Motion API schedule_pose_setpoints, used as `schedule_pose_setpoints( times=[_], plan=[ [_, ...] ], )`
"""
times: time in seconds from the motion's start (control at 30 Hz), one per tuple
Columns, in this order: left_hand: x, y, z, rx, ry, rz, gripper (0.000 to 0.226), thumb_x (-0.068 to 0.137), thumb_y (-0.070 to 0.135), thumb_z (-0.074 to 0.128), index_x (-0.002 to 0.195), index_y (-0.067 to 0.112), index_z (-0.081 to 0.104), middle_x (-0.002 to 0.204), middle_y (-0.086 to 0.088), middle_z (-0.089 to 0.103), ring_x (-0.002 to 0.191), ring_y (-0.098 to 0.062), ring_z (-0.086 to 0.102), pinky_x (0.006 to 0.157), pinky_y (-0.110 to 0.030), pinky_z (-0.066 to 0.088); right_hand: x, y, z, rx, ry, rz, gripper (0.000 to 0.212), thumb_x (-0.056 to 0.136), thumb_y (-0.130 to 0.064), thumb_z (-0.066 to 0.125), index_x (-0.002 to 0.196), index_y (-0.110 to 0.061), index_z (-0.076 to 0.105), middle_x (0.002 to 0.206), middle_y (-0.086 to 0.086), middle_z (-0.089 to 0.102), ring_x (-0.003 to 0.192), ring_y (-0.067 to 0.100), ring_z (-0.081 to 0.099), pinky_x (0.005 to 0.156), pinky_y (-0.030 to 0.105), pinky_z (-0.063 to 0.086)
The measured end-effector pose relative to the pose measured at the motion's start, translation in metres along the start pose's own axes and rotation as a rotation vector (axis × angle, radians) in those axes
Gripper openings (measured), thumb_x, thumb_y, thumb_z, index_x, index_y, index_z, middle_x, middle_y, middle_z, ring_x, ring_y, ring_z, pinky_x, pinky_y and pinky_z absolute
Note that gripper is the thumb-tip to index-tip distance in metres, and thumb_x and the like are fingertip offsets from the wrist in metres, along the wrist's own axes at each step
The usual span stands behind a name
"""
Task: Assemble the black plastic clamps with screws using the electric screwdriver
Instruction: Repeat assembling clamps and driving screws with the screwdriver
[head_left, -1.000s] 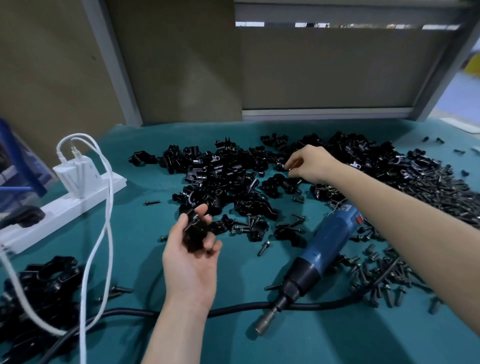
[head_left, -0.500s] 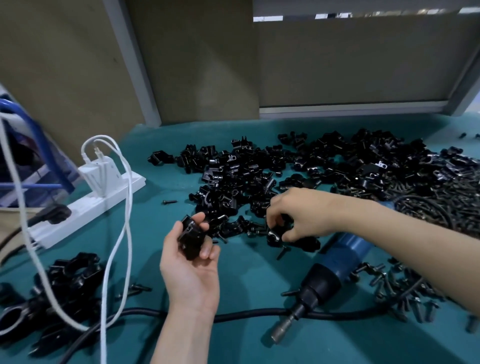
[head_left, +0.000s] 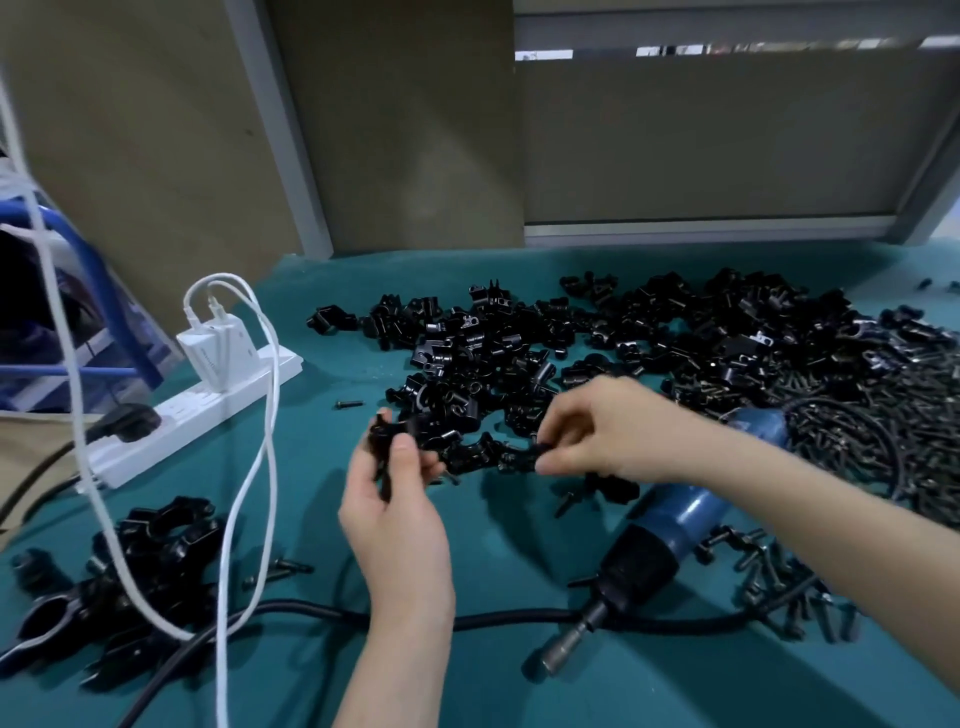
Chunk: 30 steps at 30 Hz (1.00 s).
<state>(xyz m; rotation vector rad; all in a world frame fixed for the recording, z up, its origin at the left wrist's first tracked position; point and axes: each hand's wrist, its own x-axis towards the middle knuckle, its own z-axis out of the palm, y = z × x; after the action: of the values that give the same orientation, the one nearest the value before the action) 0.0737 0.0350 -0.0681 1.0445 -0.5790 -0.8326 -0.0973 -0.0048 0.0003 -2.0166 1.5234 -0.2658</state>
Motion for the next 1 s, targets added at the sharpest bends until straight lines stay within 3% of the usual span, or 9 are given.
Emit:
schedule_pose_setpoints(
  times=[0.1,0.23,0.4,0.47,0.53,0.6,0.67,0.87,1.0],
  plan=[
    [0.005,0.002,-0.005,-0.019,0.148,0.029,0.023,0.101,0.014,0.049,0.092,0.030,0.062,0.058,0.024,0.062,0.056,0.005,0.056,0.075,-0.026,0.045,0.012,-0.011,0.019,-0.318,0.096,-0.029,0.030,0.084,-0.044,0.070,0.101,-0.020,0.066,0.098,-0.004,0.065,0.088,0.014,0.062,0.075,0.026,0.049],
    [0.007,0.000,-0.005,-0.025,0.162,0.041,0.026,0.101,0.012,0.048,0.087,0.030,0.062,0.056,0.023,0.062,0.054,0.004,0.055,0.072,-0.027,0.046,0.036,-0.028,0.041,-0.447,0.124,-0.249,0.032,0.091,-0.031,0.064,0.119,-0.016,0.060,0.121,0.002,0.056,0.114,0.022,0.051,0.096,0.036,0.044],
    [0.005,-0.002,0.000,-0.054,0.042,-0.014,0.026,0.099,0.008,0.050,0.090,0.025,0.067,0.064,0.017,0.067,0.061,0.002,0.060,0.067,-0.017,0.051,0.050,-0.036,0.052,-0.588,0.096,-0.189,0.028,0.091,-0.029,0.060,0.112,-0.011,0.061,0.111,0.009,0.061,0.103,0.031,0.059,0.081,0.036,0.048],
    [0.005,-0.001,0.001,-0.104,-0.001,-0.051,0.026,0.099,0.005,0.050,0.090,0.020,0.068,0.068,0.013,0.069,0.064,-0.001,0.062,0.066,-0.015,0.052,0.047,-0.035,0.045,-0.417,0.183,-0.182,0.015,0.089,-0.026,0.059,0.089,-0.013,0.064,0.084,0.007,0.065,0.078,0.025,0.062,0.066,0.031,0.045],
    [0.004,0.001,0.002,-0.175,-0.062,-0.095,0.025,0.099,0.001,0.048,0.090,0.013,0.068,0.072,0.009,0.070,0.066,-0.004,0.063,0.066,-0.015,0.052,0.041,-0.032,0.033,0.059,0.190,-0.141,0.017,0.093,-0.020,0.059,0.078,-0.015,0.068,0.070,0.003,0.067,0.060,0.014,0.057,0.058,0.026,0.044],
    [0.000,0.002,0.005,-0.209,-0.127,-0.137,0.025,0.098,-0.001,0.047,0.088,0.008,0.068,0.073,0.005,0.069,0.066,-0.006,0.063,0.066,-0.017,0.053,0.029,-0.028,0.023,0.598,0.095,-0.147,0.021,0.096,-0.013,0.056,0.083,-0.012,0.073,0.080,0.005,0.073,0.068,0.012,0.063,0.060,0.022,0.050],
    [-0.005,0.004,0.006,-0.236,-0.182,-0.177,0.028,0.097,-0.003,0.048,0.081,0.007,0.069,0.071,0.001,0.067,0.064,-0.008,0.062,0.064,-0.019,0.053,0.018,-0.025,0.017,0.923,0.012,-0.169,0.025,0.097,-0.008,0.051,0.088,-0.005,0.074,0.087,0.010,0.073,0.074,0.014,0.066,0.065,0.020,0.054],
    [-0.011,0.008,0.006,-0.232,-0.369,-0.166,0.044,0.094,-0.004,0.045,0.066,0.015,0.073,0.068,0.003,0.065,0.063,-0.006,0.059,0.060,-0.019,0.051,-0.001,-0.025,0.014,1.012,-0.047,-0.151,0.028,0.098,-0.009,0.049,0.090,-0.002,0.074,0.088,0.013,0.072,0.071,0.014,0.065,0.068,0.021,0.055],
    [-0.013,0.010,0.005,-0.191,-0.430,-0.172,0.031,0.081,0.010,0.050,0.073,0.021,0.078,0.068,0.005,0.064,0.060,-0.005,0.054,0.057,-0.019,0.046,-0.009,-0.029,0.010,0.961,-0.047,-0.137,0.023,0.096,-0.013,0.053,0.089,-0.006,0.073,0.082,0.006,0.071,0.064,0.012,0.061,0.059,0.018,0.051]
  ],
)
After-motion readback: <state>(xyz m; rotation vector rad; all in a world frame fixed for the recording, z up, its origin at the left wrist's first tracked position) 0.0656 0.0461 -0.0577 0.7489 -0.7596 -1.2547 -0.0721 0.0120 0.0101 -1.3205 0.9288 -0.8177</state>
